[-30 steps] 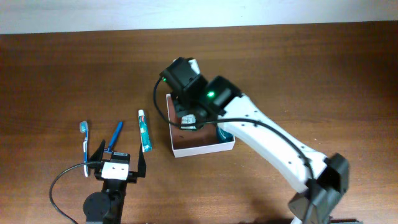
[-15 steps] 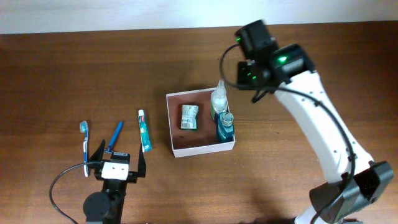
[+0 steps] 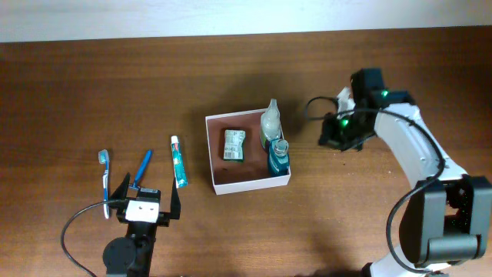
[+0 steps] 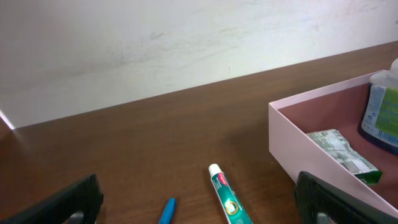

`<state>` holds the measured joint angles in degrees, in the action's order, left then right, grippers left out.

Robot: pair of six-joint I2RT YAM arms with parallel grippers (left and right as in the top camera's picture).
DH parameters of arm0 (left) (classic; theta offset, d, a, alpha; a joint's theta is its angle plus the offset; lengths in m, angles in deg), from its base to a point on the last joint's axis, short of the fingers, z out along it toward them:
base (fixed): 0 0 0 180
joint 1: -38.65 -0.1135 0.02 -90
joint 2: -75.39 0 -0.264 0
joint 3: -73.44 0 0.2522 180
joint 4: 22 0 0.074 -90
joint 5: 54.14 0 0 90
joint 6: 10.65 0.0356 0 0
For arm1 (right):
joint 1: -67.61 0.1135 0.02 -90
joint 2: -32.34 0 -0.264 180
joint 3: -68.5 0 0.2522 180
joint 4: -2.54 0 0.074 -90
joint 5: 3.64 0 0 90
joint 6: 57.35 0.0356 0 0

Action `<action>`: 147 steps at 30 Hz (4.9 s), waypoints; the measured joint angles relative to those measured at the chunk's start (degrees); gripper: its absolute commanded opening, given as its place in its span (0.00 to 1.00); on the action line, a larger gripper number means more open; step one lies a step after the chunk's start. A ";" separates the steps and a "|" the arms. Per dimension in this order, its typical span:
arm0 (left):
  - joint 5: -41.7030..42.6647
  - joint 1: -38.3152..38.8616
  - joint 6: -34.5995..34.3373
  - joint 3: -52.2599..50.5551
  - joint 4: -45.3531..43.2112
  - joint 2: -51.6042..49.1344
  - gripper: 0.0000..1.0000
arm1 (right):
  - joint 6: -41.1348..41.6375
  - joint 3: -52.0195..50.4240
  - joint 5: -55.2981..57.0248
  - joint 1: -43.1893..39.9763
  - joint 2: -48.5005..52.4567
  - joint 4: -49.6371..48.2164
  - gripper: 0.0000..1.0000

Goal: Pack container
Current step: 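Withdraw the right gripper to the right of the box, then move the right arm aside and the left gripper toward the Colgate tube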

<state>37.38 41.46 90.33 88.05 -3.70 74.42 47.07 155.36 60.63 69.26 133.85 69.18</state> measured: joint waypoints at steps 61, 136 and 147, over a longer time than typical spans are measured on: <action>0.00 0.00 0.00 0.00 0.00 0.02 0.99 | -7.56 -14.38 -23.87 1.68 -0.04 -13.73 0.04; 6.36 0.00 -5.01 31.67 26.34 -16.96 0.99 | -2.75 -10.78 3.10 -20.63 -30.84 -10.05 0.98; 14.25 -0.11 -5.05 49.00 34.95 -54.27 0.99 | -2.75 -10.73 3.26 -20.63 -30.73 -10.10 0.98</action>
<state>51.63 41.35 85.28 137.05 31.25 20.15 44.31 144.63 63.88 48.63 103.12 59.09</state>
